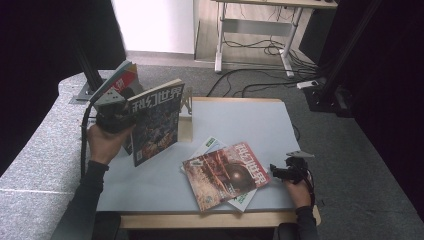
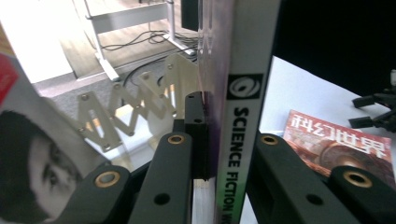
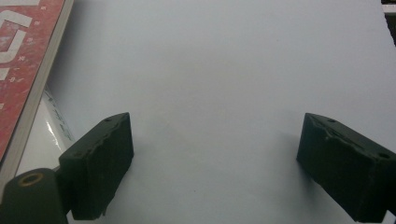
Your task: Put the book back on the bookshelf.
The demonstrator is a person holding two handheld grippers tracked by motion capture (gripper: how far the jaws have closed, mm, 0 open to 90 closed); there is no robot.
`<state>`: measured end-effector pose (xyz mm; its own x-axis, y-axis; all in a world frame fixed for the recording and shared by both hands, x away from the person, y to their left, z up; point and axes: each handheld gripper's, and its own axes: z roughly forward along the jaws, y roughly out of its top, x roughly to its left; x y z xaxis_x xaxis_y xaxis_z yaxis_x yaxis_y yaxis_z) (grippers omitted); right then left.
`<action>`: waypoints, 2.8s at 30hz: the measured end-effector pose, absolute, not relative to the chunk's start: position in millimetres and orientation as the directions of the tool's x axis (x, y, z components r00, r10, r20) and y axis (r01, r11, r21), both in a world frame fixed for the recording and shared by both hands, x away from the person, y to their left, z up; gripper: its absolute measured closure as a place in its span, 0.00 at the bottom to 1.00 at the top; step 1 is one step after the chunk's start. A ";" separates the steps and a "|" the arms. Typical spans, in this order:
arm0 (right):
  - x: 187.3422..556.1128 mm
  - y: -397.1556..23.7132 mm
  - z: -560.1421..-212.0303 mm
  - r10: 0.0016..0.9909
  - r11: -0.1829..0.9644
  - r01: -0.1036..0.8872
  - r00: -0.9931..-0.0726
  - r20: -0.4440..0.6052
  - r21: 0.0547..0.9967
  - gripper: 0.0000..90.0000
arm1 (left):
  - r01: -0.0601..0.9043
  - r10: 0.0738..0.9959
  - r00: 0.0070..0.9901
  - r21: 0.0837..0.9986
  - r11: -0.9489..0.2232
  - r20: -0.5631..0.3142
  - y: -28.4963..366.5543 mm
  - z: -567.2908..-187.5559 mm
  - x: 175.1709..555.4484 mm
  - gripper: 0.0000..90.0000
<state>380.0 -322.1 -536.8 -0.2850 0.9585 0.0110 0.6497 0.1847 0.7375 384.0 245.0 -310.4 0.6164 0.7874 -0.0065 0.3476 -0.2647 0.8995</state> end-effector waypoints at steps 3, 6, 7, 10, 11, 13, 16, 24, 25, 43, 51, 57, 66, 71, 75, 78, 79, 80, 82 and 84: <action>380.0 -322.1 -536.8 0.958 0.184 0.650 -0.285 0.012 0.737 0.11 | 0.352 0.801 0.599 0.901 -0.252 -0.010 250.4 -310.2 385.5 0.92; 380.0 -322.1 -536.8 0.958 0.184 0.650 -0.285 0.012 0.737 0.11 | 0.356 0.813 0.582 0.902 -0.245 -0.009 254.1 -310.6 387.5 0.92; 380.0 -322.1 -536.8 0.958 0.184 0.650 -0.285 0.012 0.737 0.11 | 0.360 0.817 0.576 0.902 -0.240 -0.013 254.7 -310.8 388.4 0.92; 380.0 -322.0 -536.9 0.959 0.183 0.649 -0.284 0.012 0.739 0.11 | 0.365 0.827 0.562 0.902 -0.233 -0.013 255.7 -312.1 392.1 0.92; 380.0 -322.0 -536.9 0.959 0.183 0.649 -0.284 0.011 0.739 0.11 | 0.366 0.830 0.557 0.902 -0.231 -0.014 255.8 -312.7 393.4 0.92; 380.0 -322.1 -536.9 0.959 0.184 0.649 -0.285 0.011 0.739 0.11 | 0.369 0.835 0.549 0.902 -0.225 -0.016 256.3 -313.6 396.2 0.92; 380.0 -322.2 -536.9 0.959 0.184 0.649 -0.285 0.011 0.739 0.11 | 0.372 0.844 0.536 0.902 -0.218 -0.017 256.6 -315.4 400.6 0.92; 379.9 -322.2 -536.8 0.958 0.184 0.651 -0.285 0.013 0.737 0.11 | 0.383 0.865 0.502 0.903 -0.195 -0.026 255.9 -323.1 416.1 0.92; 379.9 -322.2 -536.8 0.958 0.184 0.651 -0.286 0.013 0.737 0.11 | 0.383 0.866 0.499 0.903 -0.193 -0.027 255.7 -323.8 417.4 0.92; 380.2 -322.3 -536.9 0.958 0.183 0.649 -0.285 0.012 0.739 0.11 | 0.362 0.897 0.439 0.922 -0.136 -0.040 251.0 -338.7 445.8 0.92; 380.2 -322.3 -537.0 0.958 0.183 0.649 -0.285 0.013 0.739 0.11 | 0.341 0.907 0.421 0.928 -0.150 -0.008 244.5 -347.1 455.2 0.92; 380.2 -322.3 -537.0 0.958 0.183 0.649 -0.285 0.012 0.739 0.11 | 0.353 0.899 0.438 0.921 -0.163 -0.009 244.6 -350.9 456.6 0.92; 380.1 -322.1 -536.9 0.959 0.183 0.649 -0.284 0.013 0.738 0.11 | 0.414 0.879 0.476 0.886 -0.208 -0.016 251.8 -351.0 450.0 0.91; 380.1 -322.2 -536.9 0.958 0.184 0.649 -0.285 0.012 0.738 0.11 | 0.443 0.869 0.493 0.868 -0.225 -0.027 253.5 -352.6 447.0 0.91; 380.0 -322.0 -536.9 0.959 0.182 0.650 -0.283 0.013 0.738 0.11 | 0.457 0.872 0.490 0.858 -0.236 -0.021 254.6 -352.2 445.0 0.90; 380.1 -322.1 -536.9 0.959 0.182 0.650 -0.283 0.013 0.738 0.11 | 0.462 0.872 0.488 0.855 -0.235 -0.024 256.0 -352.7 443.7 0.90; 380.1 -322.0 -536.9 0.959 0.182 0.650 -0.283 0.013 0.738 0.11 | 0.463 0.871 0.490 0.854 -0.238 -0.023 256.3 -353.0 443.5 0.89; 380.1 -322.1 -536.9 0.959 0.182 0.650 -0.283 0.013 0.738 0.11 | 0.465 0.871 0.491 0.852 -0.240 -0.022 256.6 -353.2 443.3 0.89; 380.1 -322.1 -536.9 0.959 0.182 0.650 -0.283 0.013 0.738 0.11 | 0.465 0.873 0.487 0.853 -0.236 -0.024 256.9 -353.4 443.2 0.88; 380.1 -322.0 -536.9 0.959 0.182 0.650 -0.283 0.013 0.738 0.11 | 0.466 0.874 0.485 0.855 -0.226 -0.034 257.3 -352.5 443.7 0.87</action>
<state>380.1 -322.0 -536.9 -0.2833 0.9589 0.0130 0.6498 0.1820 0.7380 443.7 257.3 -352.5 0.4852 0.8737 -0.0338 0.4663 -0.2258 0.8553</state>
